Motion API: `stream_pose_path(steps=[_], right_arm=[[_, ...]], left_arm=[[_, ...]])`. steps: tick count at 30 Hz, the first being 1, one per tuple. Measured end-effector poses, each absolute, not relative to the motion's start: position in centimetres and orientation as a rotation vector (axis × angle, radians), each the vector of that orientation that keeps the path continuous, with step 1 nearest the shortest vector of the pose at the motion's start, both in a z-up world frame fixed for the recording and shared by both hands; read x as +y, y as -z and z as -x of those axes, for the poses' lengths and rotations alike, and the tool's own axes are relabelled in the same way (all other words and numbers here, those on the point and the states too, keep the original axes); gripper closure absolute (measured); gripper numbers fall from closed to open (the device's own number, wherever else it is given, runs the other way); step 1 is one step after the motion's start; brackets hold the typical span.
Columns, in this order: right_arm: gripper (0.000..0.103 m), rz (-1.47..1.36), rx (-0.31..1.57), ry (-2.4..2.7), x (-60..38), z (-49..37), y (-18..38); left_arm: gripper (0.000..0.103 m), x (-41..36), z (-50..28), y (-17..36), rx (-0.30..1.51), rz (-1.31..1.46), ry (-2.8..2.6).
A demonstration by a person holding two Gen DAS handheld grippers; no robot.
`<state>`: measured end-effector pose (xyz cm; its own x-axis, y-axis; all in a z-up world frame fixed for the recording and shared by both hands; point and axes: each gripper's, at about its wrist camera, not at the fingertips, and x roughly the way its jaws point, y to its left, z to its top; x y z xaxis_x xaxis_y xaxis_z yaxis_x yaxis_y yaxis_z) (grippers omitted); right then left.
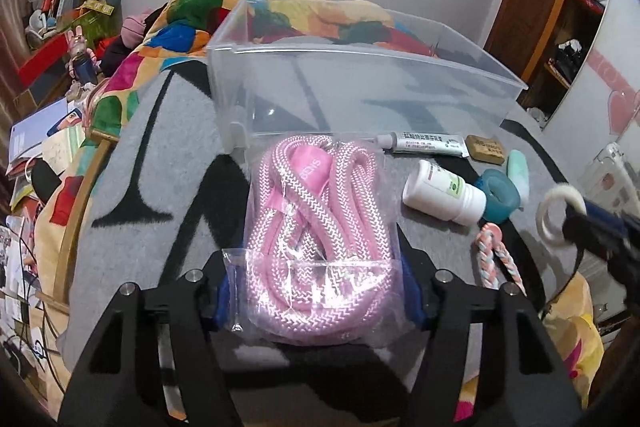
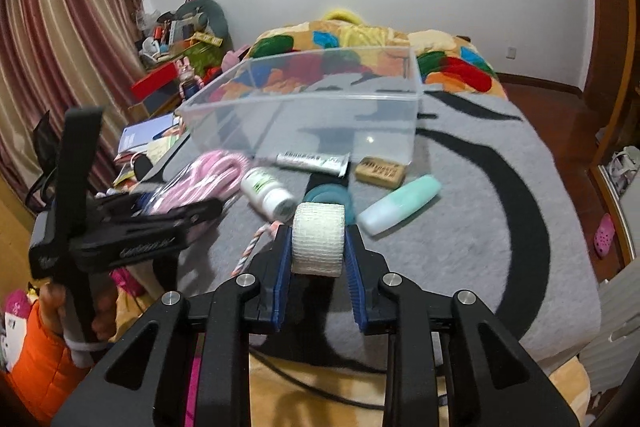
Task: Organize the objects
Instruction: 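Carry pink rope bag into the box with left tool while right tool drops tape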
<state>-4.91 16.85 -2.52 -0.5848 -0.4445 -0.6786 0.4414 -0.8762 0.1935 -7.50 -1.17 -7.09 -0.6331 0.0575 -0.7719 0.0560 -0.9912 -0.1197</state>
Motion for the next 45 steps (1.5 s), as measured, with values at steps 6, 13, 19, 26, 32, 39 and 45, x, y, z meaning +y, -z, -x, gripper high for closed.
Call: stream_pose_path(steps=[6, 13, 19, 26, 32, 39, 45], right_arm=[[0.080, -0.996, -0.016, 2.455, 17.1, 6.1, 1.4], [0.080, -0.907, 0.000, 2.486, 16.6, 7.4, -0.8], [0.080, -0.820, -0.003, 2.527, 16.3, 8.8, -3.2], [0.080, -0.765, -0.018, 2.545, 15.9, 10.7, -5.3], [0.080, -0.803, -0.027, 2.525, 14.9, 13.3, -5.1], [0.080, -0.858, -0.007, 2.508, 13.5, 16.2, -3.9], [0.080, -1.031, 0.082, 2.449, 11.7, 18.9, -1.3]], left_arm=[[0.043, -1.6, 5.6, 5.8, -0.248, 1.261, -2.838], [0.043, -2.3, 4.5, 2.1, -0.276, 1.111, -2.895], [0.043, -2.7, 5.5, -1.2, -0.254, 0.983, -2.931], [0.043, -3.5, 8.3, -3.0, -0.285, 0.929, -2.948], [0.043, -4.1, 11.9, -3.0, -0.304, 0.978, -2.924], [0.043, -3.5, 15.8, -1.5, -0.294, 1.099, -2.854], [0.043, -1.9, 19.0, 0.2, -0.226, 1.194, -2.822]])
